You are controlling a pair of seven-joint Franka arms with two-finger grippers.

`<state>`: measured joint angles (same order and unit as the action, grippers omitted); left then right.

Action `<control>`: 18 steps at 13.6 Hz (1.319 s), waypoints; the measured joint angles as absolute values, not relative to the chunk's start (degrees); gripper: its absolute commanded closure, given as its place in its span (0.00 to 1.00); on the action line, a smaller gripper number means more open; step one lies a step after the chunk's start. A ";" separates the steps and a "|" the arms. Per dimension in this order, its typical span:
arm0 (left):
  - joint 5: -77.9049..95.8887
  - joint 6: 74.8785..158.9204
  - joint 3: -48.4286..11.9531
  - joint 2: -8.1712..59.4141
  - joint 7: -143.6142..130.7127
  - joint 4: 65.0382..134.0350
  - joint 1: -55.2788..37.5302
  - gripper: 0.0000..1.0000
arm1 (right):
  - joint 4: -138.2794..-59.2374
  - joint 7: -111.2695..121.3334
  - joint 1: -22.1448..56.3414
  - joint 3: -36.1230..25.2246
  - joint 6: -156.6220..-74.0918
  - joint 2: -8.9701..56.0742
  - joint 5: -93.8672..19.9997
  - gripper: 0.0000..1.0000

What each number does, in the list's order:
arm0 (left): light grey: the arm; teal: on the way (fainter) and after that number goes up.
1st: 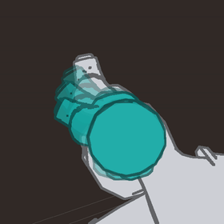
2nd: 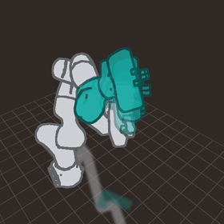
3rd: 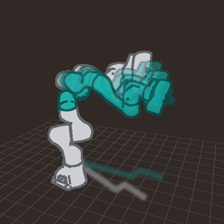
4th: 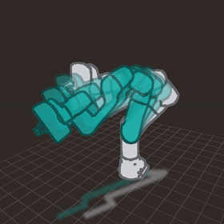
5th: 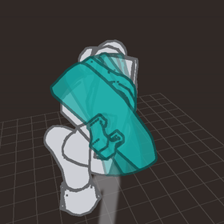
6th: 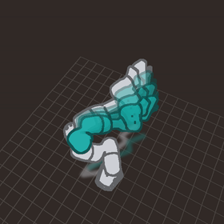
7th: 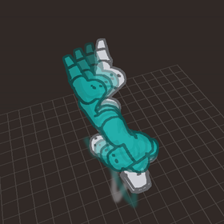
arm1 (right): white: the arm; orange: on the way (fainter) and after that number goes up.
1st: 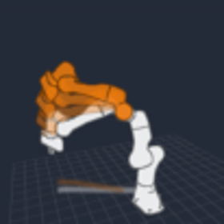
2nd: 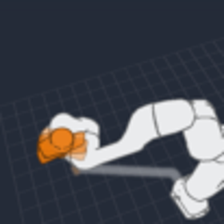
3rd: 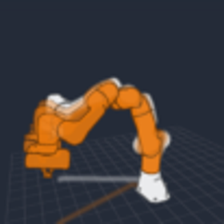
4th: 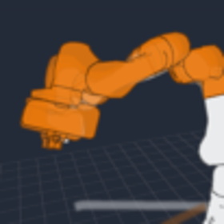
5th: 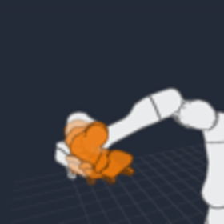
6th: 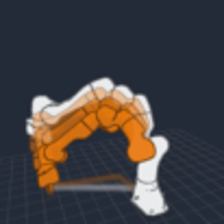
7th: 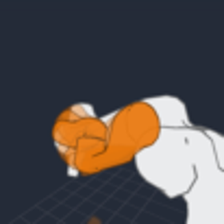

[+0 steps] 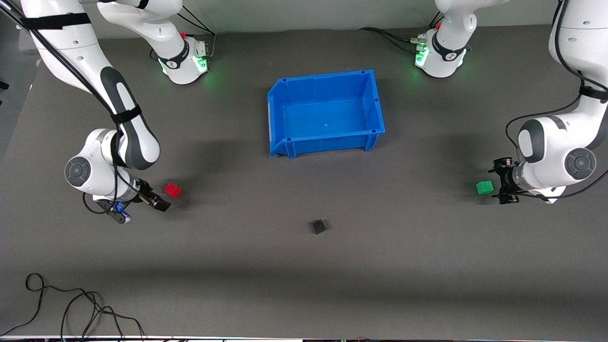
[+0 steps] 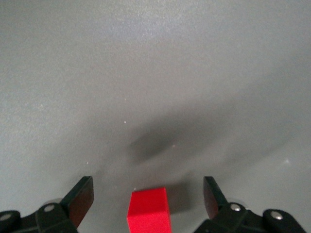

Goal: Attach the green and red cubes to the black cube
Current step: 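Close the right gripper on the red cube while the left grasps green, then lift the red cube with the right gripper while the left lifts green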

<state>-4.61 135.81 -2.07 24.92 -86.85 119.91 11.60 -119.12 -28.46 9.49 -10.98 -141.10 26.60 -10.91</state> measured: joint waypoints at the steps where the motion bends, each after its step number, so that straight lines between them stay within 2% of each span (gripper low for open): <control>1: -5.22 136.10 -2.12 25.31 -87.69 119.93 11.58 0.14 | -119.12 -28.36 9.53 -10.92 -141.47 27.11 -10.91 0.00; 4: -5.58 136.72 -2.25 25.93 -88.27 119.95 11.49 0.16 | -119.17 -28.36 10.18 -10.73 -141.54 28.06 -10.91 0.03; 5: -5.62 136.82 -2.30 26.00 -88.33 119.96 11.33 0.21 | -119.17 -28.36 10.47 -10.59 -141.54 28.29 -10.91 0.07; 7: -5.63 137.53 -2.34 26.35 -88.78 119.98 10.84 0.38 | -119.17 -28.37 11.59 -10.54 -141.54 28.74 -10.92 0.09; 8: -5.69 137.95 -2.35 26.61 -89.33 119.99 10.65 0.41 | -119.17 -28.39 12.03 -10.52 -141.54 28.90 -10.95 0.16; 11: -6.18 138.82 -2.35 27.49 -90.26 120.00 10.51 0.41 | -119.17 -28.39 12.46 -10.53 -141.58 29.49 -11.00 0.21; 12: -6.21 139.00 -2.34 27.56 -90.34 119.99 10.51 0.52 | -119.16 -28.39 12.46 -10.54 -141.58 29.62 -11.00 0.33; 14: -6.23 139.13 -2.34 27.56 -90.50 119.96 10.51 0.98 | -119.12 -28.39 12.47 -10.54 -141.59 29.63 -11.04 0.72; 15: -6.24 139.35 -2.34 27.56 -90.53 119.83 10.51 1.00 | -119.04 -28.39 12.47 -10.54 -141.59 29.61 -11.08 0.82; 18: -6.27 139.38 -2.35 27.56 -91.05 119.80 10.50 1.00 | -118.82 -28.39 12.47 -10.54 -141.59 29.38 -11.15 0.86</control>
<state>-6.27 139.38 -2.35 27.56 -91.05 119.80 10.50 -118.82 -28.39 12.47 -10.54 -141.59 29.38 -11.15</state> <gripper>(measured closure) 0.634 0.652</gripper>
